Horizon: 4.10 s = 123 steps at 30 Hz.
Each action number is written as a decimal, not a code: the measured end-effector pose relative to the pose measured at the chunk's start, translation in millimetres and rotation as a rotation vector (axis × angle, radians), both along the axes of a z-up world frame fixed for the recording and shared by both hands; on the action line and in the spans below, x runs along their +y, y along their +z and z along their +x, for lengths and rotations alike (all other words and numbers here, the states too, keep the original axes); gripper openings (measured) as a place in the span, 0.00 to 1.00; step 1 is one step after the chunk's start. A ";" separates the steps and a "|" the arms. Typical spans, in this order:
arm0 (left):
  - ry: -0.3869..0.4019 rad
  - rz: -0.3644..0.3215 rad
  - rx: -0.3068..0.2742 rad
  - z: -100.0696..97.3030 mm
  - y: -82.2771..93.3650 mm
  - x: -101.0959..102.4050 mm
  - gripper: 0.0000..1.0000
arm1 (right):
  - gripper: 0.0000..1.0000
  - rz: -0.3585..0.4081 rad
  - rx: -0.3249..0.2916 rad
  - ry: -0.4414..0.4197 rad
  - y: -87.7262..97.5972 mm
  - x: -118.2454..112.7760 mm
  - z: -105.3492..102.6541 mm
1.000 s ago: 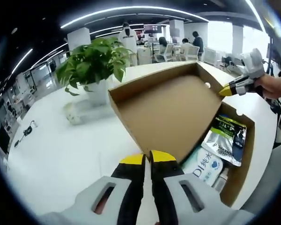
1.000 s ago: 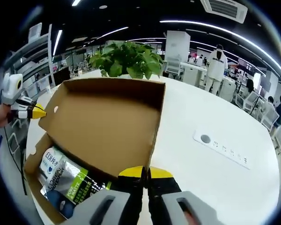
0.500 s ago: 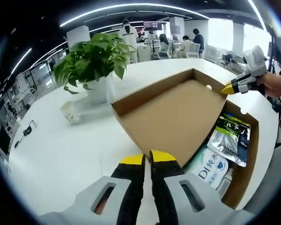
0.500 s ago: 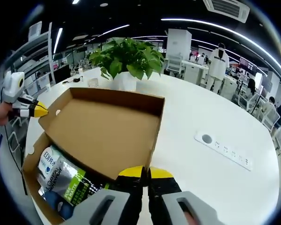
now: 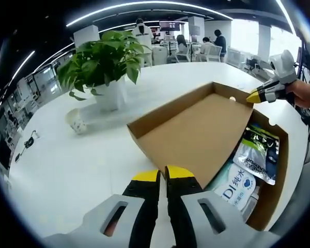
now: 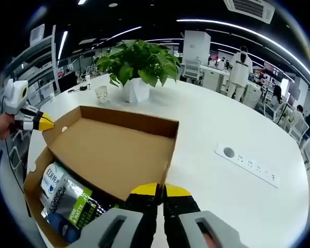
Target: Operate the shoe box by opening the lid, removing the specified soft item, and placing it in the target area until the item is outside and the box remains undamaged.
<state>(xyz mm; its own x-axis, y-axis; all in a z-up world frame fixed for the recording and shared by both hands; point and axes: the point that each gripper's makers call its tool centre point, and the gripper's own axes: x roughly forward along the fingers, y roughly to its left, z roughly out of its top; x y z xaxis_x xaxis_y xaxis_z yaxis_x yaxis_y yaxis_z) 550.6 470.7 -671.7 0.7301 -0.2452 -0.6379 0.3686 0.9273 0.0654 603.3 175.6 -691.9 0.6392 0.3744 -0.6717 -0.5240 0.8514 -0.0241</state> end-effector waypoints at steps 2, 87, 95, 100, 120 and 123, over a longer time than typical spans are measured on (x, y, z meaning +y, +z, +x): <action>0.002 0.001 0.006 1.6 -1.8 0.2 0.03 | 0.00 0.001 0.004 -0.003 -0.6 0.0 0.6; -0.028 0.063 0.003 -0.8 13.0 10.2 0.13 | 0.29 0.001 -0.079 -0.019 33.8 -17.8 -54.3; -0.044 0.043 -0.029 -11.8 30.2 3.7 0.19 | 0.35 0.045 -0.097 -0.022 41.0 -20.8 -69.8; -0.068 0.028 -0.057 -23.3 42.1 -8.9 0.22 | 0.40 0.058 -0.106 -0.001 45.2 -20.3 -80.3; -0.167 -0.026 -0.012 -60.2 36.0 -54.2 0.32 | 0.44 0.099 -0.072 0.034 32.1 -12.4 -118.7; -0.191 -0.039 0.005 -67.2 30.1 -65.3 0.34 | 0.44 0.096 -0.062 0.040 25.8 -11.2 -123.9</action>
<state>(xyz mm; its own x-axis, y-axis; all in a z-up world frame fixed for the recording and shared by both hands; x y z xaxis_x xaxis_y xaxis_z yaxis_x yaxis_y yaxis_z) 483.4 405.4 -641.7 0.6648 -0.4038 -0.6285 0.5385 0.8421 0.0286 479.5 164.4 -666.1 0.6621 0.4608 -0.5910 -0.5572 0.8300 0.0230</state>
